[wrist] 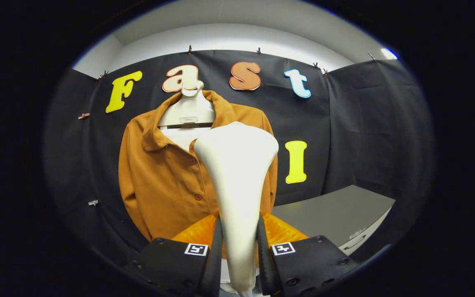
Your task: Iron the clothes twice with a garment steamer, once on the left side and once on the right side.
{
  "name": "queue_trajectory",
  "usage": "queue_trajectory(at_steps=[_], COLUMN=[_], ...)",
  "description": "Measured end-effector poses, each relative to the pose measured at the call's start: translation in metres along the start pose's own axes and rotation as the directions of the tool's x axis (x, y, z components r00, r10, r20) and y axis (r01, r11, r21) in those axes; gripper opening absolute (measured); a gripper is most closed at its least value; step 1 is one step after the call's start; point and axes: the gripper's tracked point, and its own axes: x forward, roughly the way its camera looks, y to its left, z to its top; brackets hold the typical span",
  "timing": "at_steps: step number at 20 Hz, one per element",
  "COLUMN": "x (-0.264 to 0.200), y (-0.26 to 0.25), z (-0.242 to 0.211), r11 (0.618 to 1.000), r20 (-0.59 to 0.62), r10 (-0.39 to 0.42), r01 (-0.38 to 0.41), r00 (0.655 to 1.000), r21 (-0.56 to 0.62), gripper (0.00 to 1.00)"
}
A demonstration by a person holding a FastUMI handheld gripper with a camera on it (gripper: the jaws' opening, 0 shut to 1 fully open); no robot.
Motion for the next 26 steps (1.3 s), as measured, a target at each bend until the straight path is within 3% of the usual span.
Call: queue_trajectory(at_steps=[12,26], x=[-0.015,-0.001], y=[0.007,0.011], z=[0.044,0.039], r11=[0.996,0.994], r20=[0.139,0.12], r10=[0.09,0.109], r01=[-0.091,-0.11], r00=[0.986,0.987], r21=[0.001,-0.003], gripper=[0.41,0.41])
